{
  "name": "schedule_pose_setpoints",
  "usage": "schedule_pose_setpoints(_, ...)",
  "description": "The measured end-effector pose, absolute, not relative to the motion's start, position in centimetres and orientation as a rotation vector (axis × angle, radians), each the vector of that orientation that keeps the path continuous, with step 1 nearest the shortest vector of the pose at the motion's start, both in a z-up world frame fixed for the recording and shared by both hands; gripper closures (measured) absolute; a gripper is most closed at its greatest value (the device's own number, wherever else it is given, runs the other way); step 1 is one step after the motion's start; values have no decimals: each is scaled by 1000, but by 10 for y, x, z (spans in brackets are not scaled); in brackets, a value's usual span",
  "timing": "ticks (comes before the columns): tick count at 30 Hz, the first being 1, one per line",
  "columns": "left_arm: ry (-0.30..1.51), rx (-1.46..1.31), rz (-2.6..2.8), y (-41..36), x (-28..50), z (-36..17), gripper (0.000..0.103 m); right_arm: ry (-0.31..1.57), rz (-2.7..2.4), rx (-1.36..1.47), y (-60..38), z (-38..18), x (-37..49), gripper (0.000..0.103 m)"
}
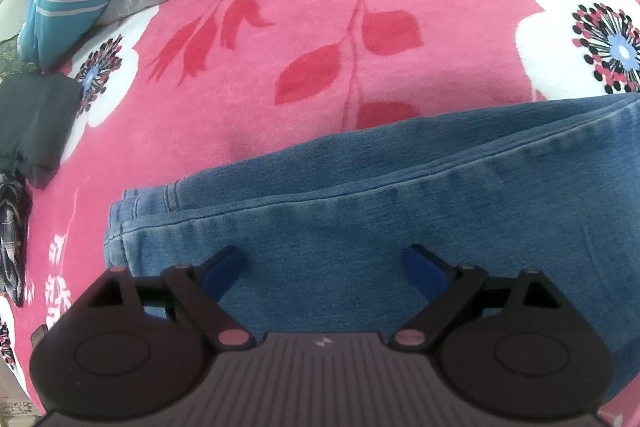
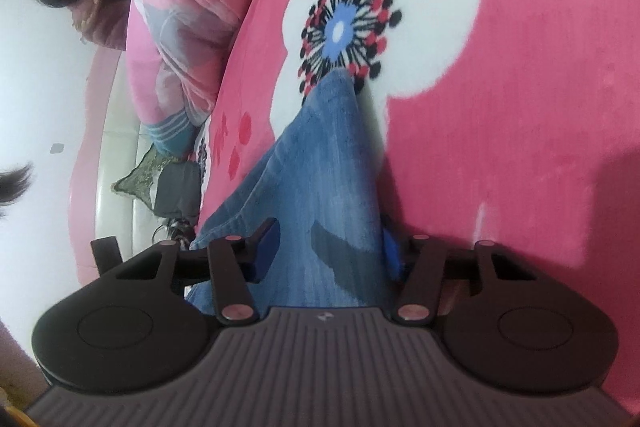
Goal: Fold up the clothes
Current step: 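Grasp the folded jeans end with the right gripper and lift it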
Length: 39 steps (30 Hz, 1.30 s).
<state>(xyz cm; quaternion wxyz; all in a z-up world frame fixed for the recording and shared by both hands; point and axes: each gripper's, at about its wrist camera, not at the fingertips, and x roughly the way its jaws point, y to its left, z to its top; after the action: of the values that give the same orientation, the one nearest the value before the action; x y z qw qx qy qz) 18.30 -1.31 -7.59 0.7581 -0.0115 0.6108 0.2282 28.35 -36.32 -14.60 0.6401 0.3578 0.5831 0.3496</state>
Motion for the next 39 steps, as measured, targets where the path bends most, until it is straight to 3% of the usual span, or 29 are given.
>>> schedule_pose_setpoints(25, 1348, 10, 503, -17, 186, -76, 11, 1363, 902, 910, -353, -160, 291, 58)
schedule_pose_setpoints(28, 1342, 12, 505, -17, 185, -76, 10, 1372, 892, 892, -352, -157, 290, 65)
schedule_pose_setpoints(30, 1326, 9, 504, -18, 182, -76, 10, 1371, 892, 876, -351, -152, 288, 79)
schedule_pose_setpoints(33, 1285, 1, 494, -17, 176, -76, 10, 1347, 905, 860, -350, -141, 283, 91)
schedule_pose_setpoints(39, 1205, 21, 445, -15, 161, -64, 14, 1282, 940, 842, -340, -107, 274, 92)
